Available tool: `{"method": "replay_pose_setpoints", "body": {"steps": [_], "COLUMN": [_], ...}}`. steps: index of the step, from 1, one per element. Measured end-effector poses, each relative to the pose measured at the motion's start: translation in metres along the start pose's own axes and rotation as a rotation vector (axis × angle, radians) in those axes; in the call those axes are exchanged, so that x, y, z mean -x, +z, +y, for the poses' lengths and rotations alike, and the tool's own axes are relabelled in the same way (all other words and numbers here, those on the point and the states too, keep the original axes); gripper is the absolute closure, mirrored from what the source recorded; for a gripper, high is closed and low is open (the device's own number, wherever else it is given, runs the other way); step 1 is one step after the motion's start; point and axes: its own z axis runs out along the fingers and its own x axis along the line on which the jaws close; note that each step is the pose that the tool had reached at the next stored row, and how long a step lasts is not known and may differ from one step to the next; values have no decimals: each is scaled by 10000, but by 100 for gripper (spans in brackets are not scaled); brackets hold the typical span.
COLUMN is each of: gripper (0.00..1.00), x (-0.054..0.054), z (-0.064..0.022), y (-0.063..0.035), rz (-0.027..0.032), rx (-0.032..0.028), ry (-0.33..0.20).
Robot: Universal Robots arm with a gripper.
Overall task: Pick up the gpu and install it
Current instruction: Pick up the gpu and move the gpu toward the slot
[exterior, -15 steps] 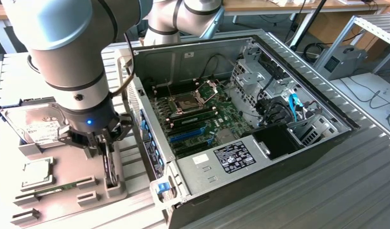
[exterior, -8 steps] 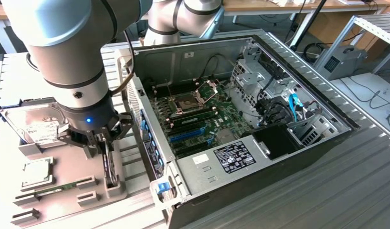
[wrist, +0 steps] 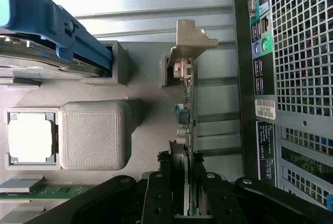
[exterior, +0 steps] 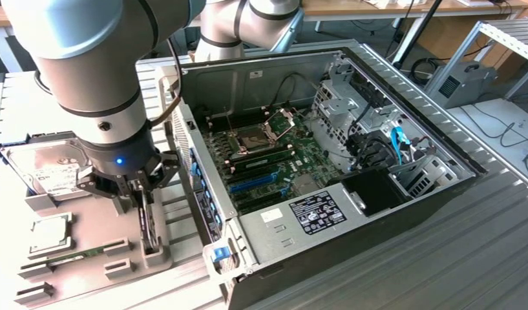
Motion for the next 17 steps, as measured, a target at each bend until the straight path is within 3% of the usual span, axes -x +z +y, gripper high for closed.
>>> {"method": "replay_pose_setpoints", "body": {"steps": [17], "gripper": [74], "x": [1], "z": [4], "y": [-54], "rz": [-1], "rx": [-16], "ry": [0]}}
